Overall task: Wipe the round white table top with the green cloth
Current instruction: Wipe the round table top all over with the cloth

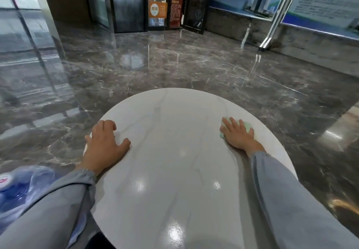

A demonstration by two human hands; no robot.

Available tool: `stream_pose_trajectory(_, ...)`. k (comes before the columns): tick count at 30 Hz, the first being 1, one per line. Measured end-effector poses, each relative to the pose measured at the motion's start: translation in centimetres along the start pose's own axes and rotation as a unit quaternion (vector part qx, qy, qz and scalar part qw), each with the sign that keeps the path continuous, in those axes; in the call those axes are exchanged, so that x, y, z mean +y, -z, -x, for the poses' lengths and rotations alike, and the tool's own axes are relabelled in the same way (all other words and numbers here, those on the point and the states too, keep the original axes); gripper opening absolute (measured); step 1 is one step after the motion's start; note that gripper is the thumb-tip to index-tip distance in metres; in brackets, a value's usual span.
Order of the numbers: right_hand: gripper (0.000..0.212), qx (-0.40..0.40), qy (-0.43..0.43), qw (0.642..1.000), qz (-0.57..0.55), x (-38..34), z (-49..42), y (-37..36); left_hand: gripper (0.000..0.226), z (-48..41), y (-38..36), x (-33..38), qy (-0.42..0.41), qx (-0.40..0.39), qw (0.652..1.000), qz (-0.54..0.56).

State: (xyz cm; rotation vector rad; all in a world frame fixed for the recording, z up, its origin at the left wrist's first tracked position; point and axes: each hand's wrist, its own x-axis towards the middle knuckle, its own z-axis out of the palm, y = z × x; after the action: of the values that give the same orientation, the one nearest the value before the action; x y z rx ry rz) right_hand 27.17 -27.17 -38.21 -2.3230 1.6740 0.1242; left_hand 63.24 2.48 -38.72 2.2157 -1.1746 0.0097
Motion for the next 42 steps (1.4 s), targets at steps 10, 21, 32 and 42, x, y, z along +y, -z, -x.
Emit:
stream_pose_trajectory(10,0.058,-0.042,0.299,0.952,0.041,-31.6,6.6,-7.0,0.024,2.9,3.4,-1.7,0.18,0.1,0.947,0.245)
stream_pose_trajectory(21,0.058,-0.029,0.372,0.927,0.033,-33.8,12.0,-8.8,0.009,6.3,3.5,-0.1,0.207,0.142,0.912,0.323)
stream_pose_trajectory(32,0.062,0.016,0.12,0.993,-0.012,-7.3,10.2,-3.2,0.024,10.1,1.1,4.5,0.002,-0.027,0.999,0.021)
stream_pose_trajectory(42,0.064,0.03,-0.081,0.996,-0.038,11.9,14.3,-1.0,0.037,13.4,0.2,5.0,-0.147,-0.028,0.989,-0.023)
